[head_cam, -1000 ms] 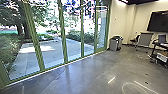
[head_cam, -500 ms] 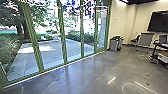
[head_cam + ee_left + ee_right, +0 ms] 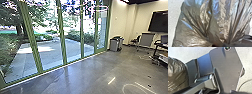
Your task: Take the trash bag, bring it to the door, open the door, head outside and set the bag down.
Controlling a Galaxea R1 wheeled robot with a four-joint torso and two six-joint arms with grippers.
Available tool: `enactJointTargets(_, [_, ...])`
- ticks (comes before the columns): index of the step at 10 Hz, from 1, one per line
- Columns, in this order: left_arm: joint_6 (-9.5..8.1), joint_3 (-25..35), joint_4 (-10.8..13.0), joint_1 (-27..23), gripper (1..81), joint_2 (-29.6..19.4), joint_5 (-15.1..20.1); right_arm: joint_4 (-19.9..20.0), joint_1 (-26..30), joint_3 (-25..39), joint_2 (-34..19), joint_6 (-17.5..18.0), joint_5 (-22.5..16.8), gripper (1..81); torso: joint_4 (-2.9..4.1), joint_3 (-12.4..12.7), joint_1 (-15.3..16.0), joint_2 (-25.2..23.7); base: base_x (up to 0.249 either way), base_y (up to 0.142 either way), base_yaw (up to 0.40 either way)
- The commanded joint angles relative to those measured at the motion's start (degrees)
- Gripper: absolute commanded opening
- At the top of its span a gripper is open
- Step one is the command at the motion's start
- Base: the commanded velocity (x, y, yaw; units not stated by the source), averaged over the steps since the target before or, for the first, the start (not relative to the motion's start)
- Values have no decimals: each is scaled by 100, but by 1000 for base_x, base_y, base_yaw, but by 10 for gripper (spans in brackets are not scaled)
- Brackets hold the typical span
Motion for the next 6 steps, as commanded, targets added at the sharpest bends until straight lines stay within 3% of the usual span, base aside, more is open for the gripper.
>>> enactJointTargets(1, [49,-28,35,-341,10,-26,375,21,268,35,20,-8,-338,811,0,0,0,0,114,0,0])
enactJointTargets(6, [49,-28,35,-341,10,-26,375,21,259,26,20,-8,-338,811,0,0,2,2,115,-71,0])
